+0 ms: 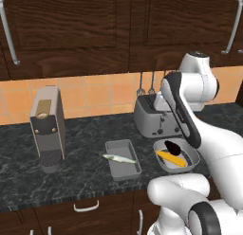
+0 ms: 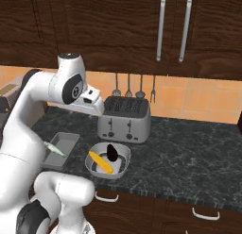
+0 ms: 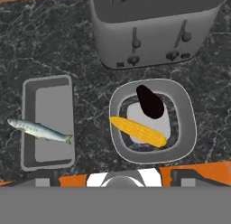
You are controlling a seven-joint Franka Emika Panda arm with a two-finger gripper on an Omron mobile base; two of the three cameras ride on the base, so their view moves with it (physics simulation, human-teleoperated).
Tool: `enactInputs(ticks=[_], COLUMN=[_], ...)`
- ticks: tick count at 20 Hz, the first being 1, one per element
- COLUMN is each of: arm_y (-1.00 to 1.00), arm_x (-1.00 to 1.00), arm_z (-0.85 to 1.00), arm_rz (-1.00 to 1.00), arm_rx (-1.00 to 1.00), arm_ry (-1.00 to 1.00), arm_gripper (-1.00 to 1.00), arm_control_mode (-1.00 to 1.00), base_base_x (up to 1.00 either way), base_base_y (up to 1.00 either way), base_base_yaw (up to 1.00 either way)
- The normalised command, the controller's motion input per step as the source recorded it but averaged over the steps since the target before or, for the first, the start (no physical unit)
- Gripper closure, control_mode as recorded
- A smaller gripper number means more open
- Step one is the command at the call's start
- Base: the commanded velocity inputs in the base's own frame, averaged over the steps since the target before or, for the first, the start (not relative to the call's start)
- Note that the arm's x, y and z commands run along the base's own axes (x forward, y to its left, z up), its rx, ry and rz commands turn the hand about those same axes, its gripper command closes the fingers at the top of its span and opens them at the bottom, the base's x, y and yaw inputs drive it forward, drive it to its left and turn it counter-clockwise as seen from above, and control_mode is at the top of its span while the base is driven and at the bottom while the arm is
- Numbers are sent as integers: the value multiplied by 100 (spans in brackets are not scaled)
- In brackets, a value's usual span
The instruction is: Take the meat container that has the fish and place it on the second highest rack of the freezer. Then take the vegetable container that has the avocado and corn and place it on the highest rack of the freezer.
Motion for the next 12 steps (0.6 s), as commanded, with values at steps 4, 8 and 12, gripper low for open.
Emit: enactInputs(ticks=[4,8,12], arm_y=[-60,-61,-55], arm_x=[-39,-20,0], arm_z=[-36,-54,-70], arm_rz=[-30,-31,-31], arm_rx=[13,13,11], arm_ry=[9,16,19], arm_gripper=[-100,-100,-100], arm_control_mode=[-100,-100,-100], base_base_x=[0,0,0], base_base_y=[0,0,0], base_base_yaw=[0,0,0])
